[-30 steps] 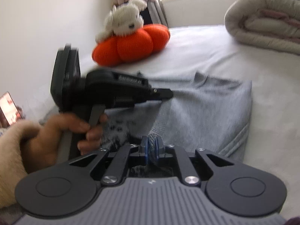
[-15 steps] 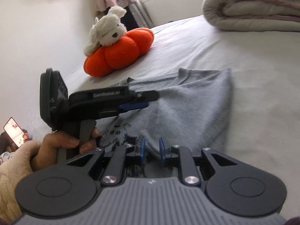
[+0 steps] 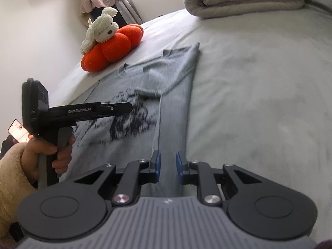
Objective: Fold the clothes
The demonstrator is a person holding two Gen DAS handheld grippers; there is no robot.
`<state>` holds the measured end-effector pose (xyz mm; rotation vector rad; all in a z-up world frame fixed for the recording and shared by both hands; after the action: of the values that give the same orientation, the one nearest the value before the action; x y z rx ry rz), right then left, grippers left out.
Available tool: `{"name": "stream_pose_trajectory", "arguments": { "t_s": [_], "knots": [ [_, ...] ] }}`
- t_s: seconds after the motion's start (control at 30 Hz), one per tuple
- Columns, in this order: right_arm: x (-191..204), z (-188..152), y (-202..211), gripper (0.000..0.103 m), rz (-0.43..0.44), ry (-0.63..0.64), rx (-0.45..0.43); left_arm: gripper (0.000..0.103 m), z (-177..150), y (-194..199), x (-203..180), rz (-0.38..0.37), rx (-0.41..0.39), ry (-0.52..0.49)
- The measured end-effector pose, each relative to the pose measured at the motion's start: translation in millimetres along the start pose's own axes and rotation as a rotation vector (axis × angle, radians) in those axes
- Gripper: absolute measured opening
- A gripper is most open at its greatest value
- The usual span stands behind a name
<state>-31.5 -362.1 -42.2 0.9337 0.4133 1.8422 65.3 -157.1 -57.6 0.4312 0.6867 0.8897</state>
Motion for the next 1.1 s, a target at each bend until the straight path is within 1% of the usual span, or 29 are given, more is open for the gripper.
{"name": "stream_pose_trajectory", "arguments": {
  "t_s": [0.07,0.13,0.17,0.2,0.23,0.27,0.33,0.4,0.6,0.7,0.77,0.83,0.9,0.97,1.1],
  "knots": [
    [0,-9,6,0.021,0.004,-0.014,0.000,0.046,-10,2,-15,-0.018,0.009,-0.040],
    [0,-17,9,0.021,0.011,-0.027,0.003,0.046,-19,3,-27,-0.048,0.018,-0.075],
    [1,-21,11,0.021,0.015,-0.033,0.004,0.045,-23,3,-33,-0.067,0.025,-0.089],
    [1,-24,12,0.023,0.022,-0.040,0.006,0.043,-28,3,-37,-0.089,0.034,-0.101],
    [0,-27,14,0.023,0.032,-0.048,0.008,0.039,-33,3,-41,-0.113,0.044,-0.113],
    [0,-30,16,0.023,0.042,-0.056,0.009,0.037,-37,2,-44,-0.135,0.052,-0.123],
    [0,-36,19,0.023,0.063,-0.072,0.012,0.037,-46,5,-50,-0.192,0.061,-0.130],
    [-1,-43,24,0.023,0.081,-0.094,0.013,0.037,-52,7,-50,-0.268,0.087,-0.104],
    [-6,-65,44,0.023,0.131,-0.168,0.019,0.037,-68,12,-45,-0.477,0.186,0.026],
    [-4,-77,53,0.023,0.135,-0.179,0.032,0.037,-79,14,-51,-0.558,0.252,0.035],
    [-1,-84,58,0.021,0.131,-0.174,0.044,0.039,-81,17,-52,-0.592,0.261,0.056],
    [3,-88,64,0.018,0.126,-0.161,0.054,0.041,-74,16,-48,-0.615,0.247,0.135],
    [11,-89,70,0.016,0.112,-0.130,0.058,0.041,-65,13,-42,-0.607,0.222,0.201],
    [20,-87,74,0.014,0.095,-0.089,0.060,0.041,-57,8,-38,-0.572,0.195,0.236],
    [37,-81,81,0.011,0.059,0.004,0.067,0.041,-46,-9,-33,-0.463,0.167,0.278]
  ]
}}
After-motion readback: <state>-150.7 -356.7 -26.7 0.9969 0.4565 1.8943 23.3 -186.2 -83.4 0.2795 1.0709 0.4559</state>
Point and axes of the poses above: each gripper's, at about its wrist camera, not at the fingertips, and y roughly against the way its jaws point, x to its left, z to its top, the point moved 5 cm from there along -y, roughly the way its jaws point
